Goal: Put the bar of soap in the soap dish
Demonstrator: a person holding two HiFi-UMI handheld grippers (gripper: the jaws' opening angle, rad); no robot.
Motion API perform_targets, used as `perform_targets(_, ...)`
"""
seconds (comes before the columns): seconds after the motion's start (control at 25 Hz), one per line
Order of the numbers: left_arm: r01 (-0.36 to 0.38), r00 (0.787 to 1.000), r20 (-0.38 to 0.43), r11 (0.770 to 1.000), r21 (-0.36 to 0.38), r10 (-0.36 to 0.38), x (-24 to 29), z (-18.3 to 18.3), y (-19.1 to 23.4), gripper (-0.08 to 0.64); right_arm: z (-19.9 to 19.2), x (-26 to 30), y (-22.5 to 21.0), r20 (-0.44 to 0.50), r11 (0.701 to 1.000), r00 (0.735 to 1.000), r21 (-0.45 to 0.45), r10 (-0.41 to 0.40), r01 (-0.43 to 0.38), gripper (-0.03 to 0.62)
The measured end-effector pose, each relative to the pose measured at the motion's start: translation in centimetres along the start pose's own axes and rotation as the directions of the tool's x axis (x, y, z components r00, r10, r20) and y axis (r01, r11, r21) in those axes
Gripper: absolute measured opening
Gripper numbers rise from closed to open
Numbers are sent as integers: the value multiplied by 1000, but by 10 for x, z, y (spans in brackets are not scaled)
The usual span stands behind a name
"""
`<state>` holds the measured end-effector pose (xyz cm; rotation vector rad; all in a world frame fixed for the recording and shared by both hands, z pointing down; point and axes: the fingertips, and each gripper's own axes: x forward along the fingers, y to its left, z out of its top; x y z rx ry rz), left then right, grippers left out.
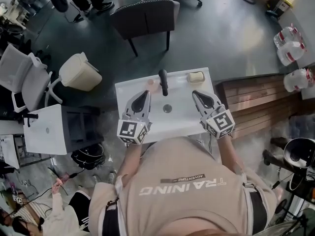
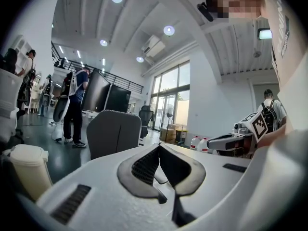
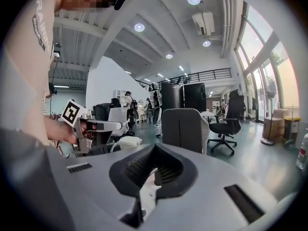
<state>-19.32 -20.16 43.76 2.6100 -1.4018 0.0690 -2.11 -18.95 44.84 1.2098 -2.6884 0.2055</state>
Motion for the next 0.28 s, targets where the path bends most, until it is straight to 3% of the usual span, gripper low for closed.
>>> perform_targets(0.28, 13, 1000, -13, 1000, -11, -13, 3, -10, -1, 11, -7, 2, -3, -13, 1000, 1000, 2, -10, 10, 14)
